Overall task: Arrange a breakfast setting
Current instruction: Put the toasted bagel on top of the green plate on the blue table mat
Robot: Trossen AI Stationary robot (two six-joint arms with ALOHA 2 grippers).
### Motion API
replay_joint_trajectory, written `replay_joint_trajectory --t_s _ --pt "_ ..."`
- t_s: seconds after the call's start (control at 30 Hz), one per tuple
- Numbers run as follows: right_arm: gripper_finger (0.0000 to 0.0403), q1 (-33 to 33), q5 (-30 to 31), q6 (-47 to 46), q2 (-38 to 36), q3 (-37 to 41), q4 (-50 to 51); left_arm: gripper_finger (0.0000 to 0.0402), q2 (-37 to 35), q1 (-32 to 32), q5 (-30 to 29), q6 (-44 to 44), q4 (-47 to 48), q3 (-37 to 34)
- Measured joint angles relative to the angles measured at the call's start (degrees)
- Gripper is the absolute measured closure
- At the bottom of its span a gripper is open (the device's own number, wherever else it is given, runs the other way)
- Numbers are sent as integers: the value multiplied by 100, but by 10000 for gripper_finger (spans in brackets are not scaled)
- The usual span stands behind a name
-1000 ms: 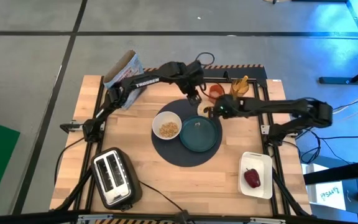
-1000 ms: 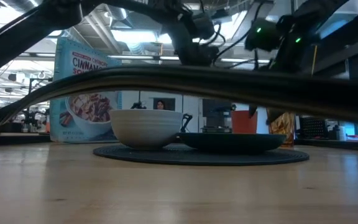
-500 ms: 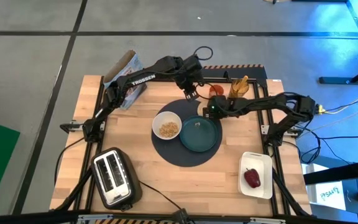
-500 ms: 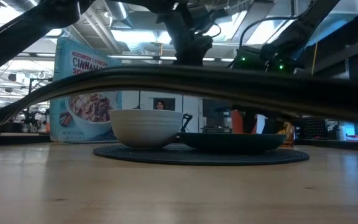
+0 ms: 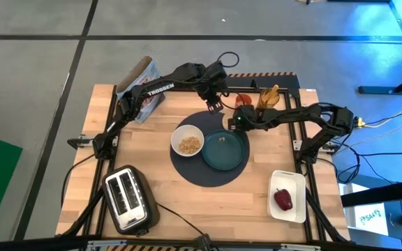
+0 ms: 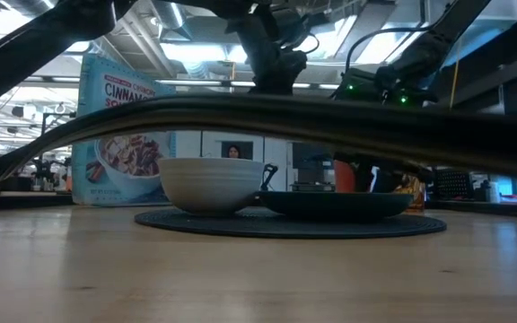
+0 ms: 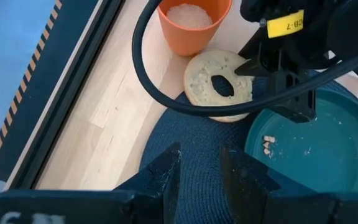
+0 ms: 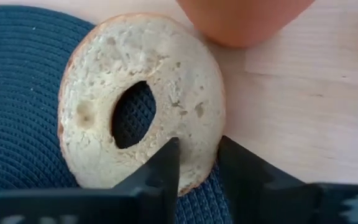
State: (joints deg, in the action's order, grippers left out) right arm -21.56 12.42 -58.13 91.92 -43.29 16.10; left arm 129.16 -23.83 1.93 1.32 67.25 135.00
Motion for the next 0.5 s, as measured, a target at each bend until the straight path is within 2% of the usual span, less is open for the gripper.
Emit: replay_joint_trajectory --t_s 0.27,0.5 --pt "392 7 -24 144 -2 -7 9 296 0 0 -1 4 -38 0" --pt "395 174 -143 146 -304 1 93 296 0 0 8 -62 57 0"
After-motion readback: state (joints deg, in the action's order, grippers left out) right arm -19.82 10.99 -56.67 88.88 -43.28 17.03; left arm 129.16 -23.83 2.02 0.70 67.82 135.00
